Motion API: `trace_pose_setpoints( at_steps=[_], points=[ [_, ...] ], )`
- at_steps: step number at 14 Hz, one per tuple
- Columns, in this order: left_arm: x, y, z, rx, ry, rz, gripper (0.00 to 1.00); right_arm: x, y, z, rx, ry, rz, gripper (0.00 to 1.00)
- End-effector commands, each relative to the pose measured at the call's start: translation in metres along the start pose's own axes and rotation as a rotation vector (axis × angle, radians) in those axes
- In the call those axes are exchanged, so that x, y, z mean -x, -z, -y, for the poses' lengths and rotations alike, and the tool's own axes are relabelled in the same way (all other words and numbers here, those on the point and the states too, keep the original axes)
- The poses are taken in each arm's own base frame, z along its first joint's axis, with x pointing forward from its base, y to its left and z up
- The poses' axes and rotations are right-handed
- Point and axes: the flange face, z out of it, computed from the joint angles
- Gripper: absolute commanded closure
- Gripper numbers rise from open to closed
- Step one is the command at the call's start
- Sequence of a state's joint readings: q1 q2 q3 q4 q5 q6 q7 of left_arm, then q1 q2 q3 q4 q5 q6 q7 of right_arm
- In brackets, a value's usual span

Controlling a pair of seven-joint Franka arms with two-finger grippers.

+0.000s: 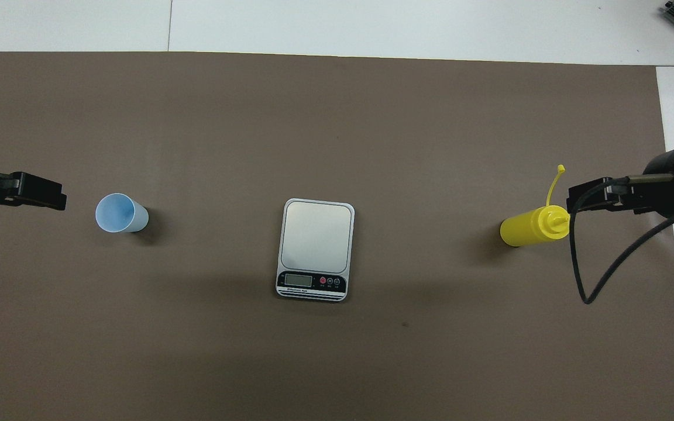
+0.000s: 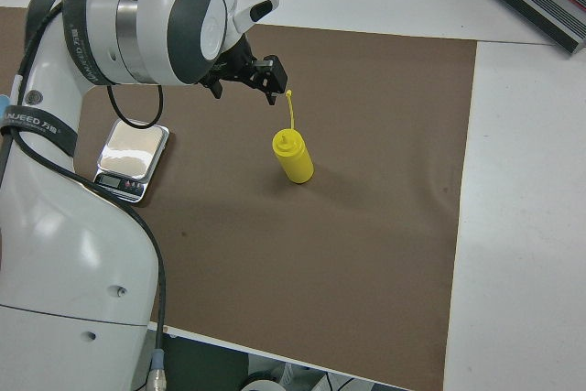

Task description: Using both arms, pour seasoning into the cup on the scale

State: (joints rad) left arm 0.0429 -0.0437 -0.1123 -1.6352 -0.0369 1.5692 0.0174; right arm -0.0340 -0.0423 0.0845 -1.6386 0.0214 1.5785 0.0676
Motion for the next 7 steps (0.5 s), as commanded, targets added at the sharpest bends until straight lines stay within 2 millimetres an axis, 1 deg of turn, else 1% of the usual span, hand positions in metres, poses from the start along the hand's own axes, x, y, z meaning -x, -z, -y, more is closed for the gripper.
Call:
trace_pose_setpoints(
  at_steps=[1,4,7],
  points=[
    [0.0062,0.0044,-0.0039,-0.023,0.003,0.003,0.0,0.0064,0.0007,-0.0037,-0.007,0.017,-0.002,0.0],
    [0.0069,0.0048,-0.0032,-0.024,-0.007,0.0,0.0,0.0064,0.0007,-0.0029,-0.007,0.018,-0.002,0.0],
    [0.0083,0.0007,-0.0032,-0.024,-0.007,0.003,0.0,0.0064,0.0007,-0.0037,-0.007,0.017,-0.002,0.0]
  ],
)
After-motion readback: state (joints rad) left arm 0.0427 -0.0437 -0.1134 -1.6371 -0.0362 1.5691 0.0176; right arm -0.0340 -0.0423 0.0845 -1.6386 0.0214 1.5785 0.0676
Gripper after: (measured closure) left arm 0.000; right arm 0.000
